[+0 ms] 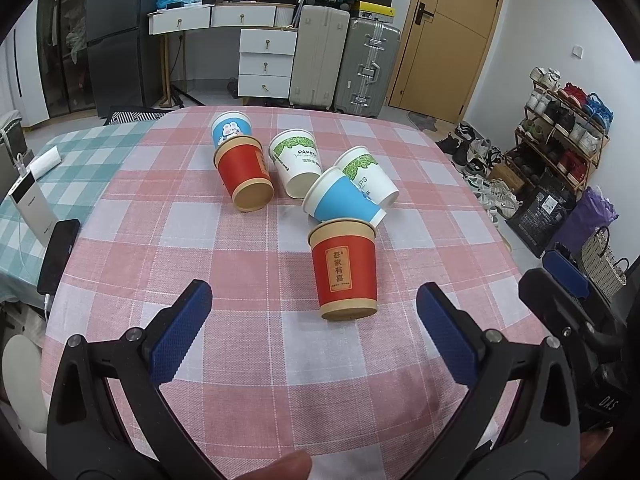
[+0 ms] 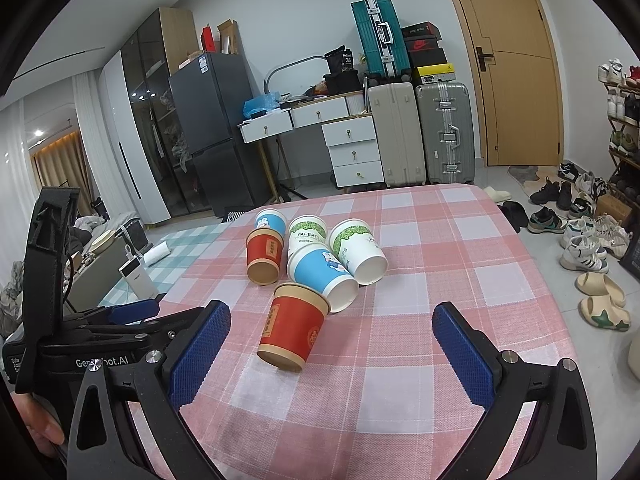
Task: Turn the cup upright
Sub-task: 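Move the left tool toward the tipped red paper cup nearest the tools, then close the left tool's fingers around the red paper cup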
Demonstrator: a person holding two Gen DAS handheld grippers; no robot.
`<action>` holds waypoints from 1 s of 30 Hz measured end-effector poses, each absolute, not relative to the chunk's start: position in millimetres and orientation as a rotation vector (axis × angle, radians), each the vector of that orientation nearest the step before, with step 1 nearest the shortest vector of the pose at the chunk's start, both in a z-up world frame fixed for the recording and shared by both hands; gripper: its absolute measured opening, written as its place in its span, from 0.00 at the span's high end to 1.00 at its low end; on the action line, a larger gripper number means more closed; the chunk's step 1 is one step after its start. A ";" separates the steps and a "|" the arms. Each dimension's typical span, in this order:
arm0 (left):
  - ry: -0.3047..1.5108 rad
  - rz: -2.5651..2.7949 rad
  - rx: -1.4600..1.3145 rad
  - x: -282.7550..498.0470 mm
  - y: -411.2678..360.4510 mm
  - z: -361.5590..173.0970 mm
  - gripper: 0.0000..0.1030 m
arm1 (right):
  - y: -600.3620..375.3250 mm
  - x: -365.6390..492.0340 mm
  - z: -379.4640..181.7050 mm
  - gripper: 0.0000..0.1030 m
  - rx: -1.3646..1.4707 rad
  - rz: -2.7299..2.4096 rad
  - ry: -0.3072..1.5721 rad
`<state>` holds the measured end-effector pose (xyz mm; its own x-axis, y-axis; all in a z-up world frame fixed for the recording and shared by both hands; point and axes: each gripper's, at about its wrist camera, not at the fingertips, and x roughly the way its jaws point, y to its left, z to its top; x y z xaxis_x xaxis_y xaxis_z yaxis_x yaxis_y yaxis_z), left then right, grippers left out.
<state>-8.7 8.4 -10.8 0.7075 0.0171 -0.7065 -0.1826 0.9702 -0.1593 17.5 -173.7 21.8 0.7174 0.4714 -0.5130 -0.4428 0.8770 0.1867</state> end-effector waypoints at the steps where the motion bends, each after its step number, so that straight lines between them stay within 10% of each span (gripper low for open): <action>1: 0.779 0.112 -0.225 -8.6 8.5 -11.4 0.01 | -173.7 17.4 21.8 0.00 0.052 0.506 0.582; 30: 0.955 0.072 -0.198 73.8 -5.3 -56.2 0.01 | -205.9 49.4 -4.9 0.00 0.122 0.439 0.635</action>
